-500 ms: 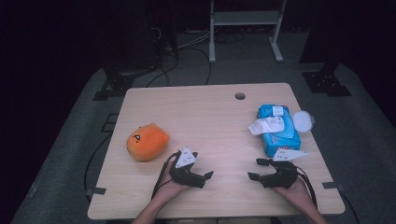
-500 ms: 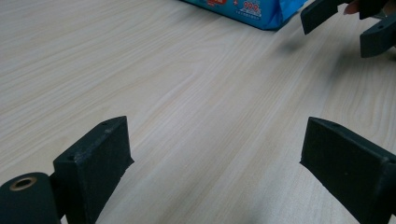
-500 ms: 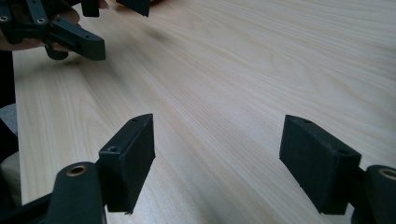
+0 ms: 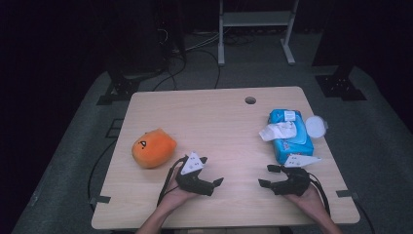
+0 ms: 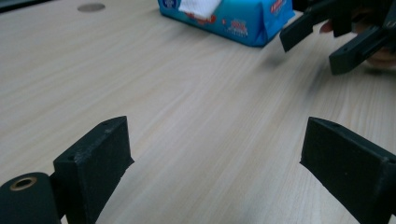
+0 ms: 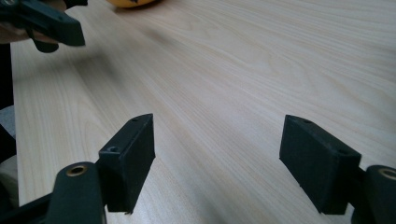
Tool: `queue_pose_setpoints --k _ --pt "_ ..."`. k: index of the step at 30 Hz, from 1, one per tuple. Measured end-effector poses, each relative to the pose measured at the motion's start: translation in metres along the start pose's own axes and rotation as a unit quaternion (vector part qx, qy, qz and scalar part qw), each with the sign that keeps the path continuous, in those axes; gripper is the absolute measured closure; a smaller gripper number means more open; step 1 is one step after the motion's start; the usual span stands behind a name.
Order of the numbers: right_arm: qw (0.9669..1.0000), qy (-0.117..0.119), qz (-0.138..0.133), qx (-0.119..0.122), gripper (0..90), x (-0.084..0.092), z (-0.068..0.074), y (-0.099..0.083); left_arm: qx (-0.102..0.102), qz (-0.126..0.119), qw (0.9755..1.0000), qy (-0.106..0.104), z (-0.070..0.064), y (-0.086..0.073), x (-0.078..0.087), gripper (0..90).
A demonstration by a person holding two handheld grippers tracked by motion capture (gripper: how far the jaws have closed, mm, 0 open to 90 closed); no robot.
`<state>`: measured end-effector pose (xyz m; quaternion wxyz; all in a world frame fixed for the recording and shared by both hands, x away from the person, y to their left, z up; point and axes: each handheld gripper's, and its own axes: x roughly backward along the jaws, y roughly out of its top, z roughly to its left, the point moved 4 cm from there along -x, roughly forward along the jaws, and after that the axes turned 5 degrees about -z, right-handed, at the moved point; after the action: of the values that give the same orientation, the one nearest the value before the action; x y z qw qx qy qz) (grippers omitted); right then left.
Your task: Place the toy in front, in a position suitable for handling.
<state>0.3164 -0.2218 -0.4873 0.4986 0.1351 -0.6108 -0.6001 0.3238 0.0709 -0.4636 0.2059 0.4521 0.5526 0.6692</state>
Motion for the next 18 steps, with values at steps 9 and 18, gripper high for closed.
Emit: queue_pose_setpoints --k 9,18 --pt "1.0 -0.004 -0.003 -0.004 25.2 0.001 -0.002 0.0 -0.006 -0.022 0.9996 0.019 0.016 0.017 0.019 7.8" --pt "1.0 -0.005 -0.001 -0.005 25.2 0.001 -0.001 0.0 -0.011 -0.041 0.9978 0.052 0.033 0.031 0.041 7.8"
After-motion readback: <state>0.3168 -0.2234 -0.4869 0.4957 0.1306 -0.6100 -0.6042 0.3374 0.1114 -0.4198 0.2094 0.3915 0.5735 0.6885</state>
